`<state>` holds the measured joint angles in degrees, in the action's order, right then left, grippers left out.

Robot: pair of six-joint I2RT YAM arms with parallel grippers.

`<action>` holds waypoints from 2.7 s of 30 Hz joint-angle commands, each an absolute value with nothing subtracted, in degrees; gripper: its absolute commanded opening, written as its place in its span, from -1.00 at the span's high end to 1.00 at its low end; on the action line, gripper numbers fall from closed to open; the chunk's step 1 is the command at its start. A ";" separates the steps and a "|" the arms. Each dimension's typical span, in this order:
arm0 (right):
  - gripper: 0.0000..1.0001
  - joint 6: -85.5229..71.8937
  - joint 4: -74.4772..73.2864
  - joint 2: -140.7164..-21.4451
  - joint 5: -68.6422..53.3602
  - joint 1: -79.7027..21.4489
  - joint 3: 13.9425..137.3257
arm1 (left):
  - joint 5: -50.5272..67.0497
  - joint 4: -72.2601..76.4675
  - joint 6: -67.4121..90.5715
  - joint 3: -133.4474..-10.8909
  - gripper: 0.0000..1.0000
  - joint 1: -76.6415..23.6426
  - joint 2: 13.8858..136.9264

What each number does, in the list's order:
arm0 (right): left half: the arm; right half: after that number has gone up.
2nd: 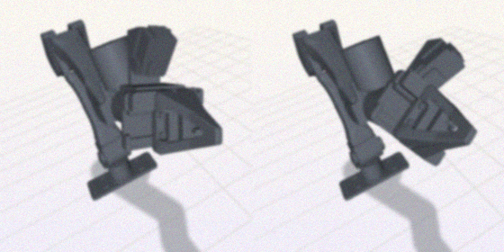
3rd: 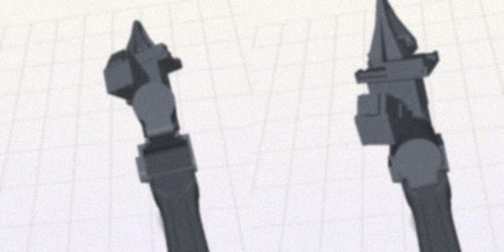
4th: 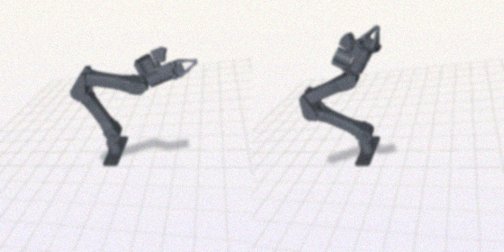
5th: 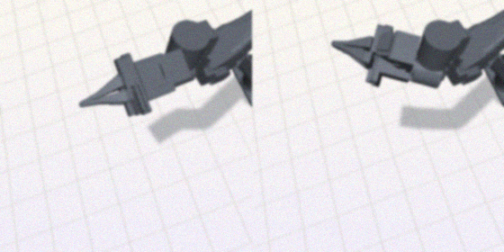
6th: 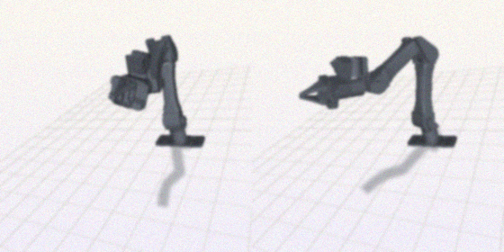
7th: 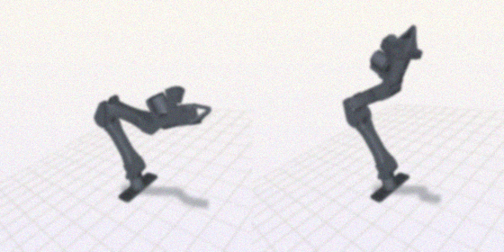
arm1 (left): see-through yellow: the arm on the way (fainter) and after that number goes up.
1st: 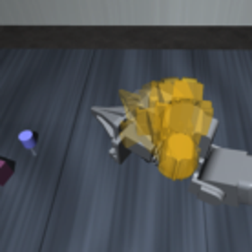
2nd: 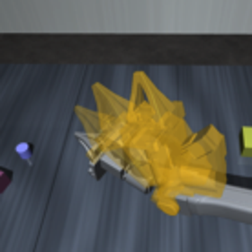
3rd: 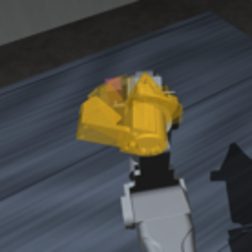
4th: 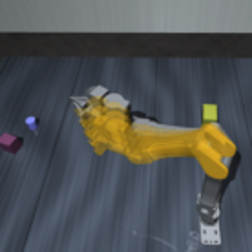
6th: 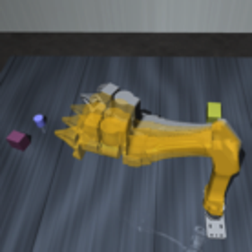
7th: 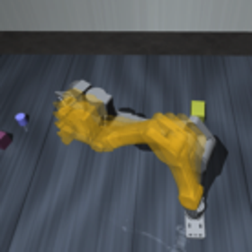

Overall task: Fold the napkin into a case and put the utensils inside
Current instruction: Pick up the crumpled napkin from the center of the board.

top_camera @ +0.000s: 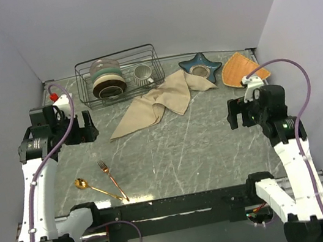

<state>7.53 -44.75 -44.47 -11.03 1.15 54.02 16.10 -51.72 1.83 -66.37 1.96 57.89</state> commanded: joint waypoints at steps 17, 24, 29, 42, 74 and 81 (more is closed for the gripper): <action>-1.00 4.74 -47.72 -57.48 -24.26 1.32 59.06 | 15.55 -40.96 -6.77 -86.19 -0.96 -22.14 88.91; -1.00 4.04 -47.02 -59.32 -25.23 1.32 58.80 | 15.21 -40.60 -6.94 -99.74 -0.51 -28.29 105.98; -1.00 4.04 -47.55 -60.20 -25.49 1.41 59.33 | 12.40 -39.38 -8.44 -105.90 -0.40 -30.15 114.76; -1.00 3.78 -47.55 -60.55 -25.75 2.11 59.32 | 0.18 -34.89 -17.57 -107.31 -0.37 -33.40 124.27; -1.00 0.09 -45.62 -70.58 -29.27 5.36 58.71 | 11.35 -41.84 -7.47 -97.81 -0.48 -38.41 112.93; -1.00 -1.39 -45.00 -69.61 -28.83 5.36 58.01 | 5.10 -39.03 -6.24 -102.39 -0.58 -33.40 122.69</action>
<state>0.64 -46.65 -71.37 -28.18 4.93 58.04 9.67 -41.41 -7.75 -98.87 -34.87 118.50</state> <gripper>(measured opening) 0.996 0.790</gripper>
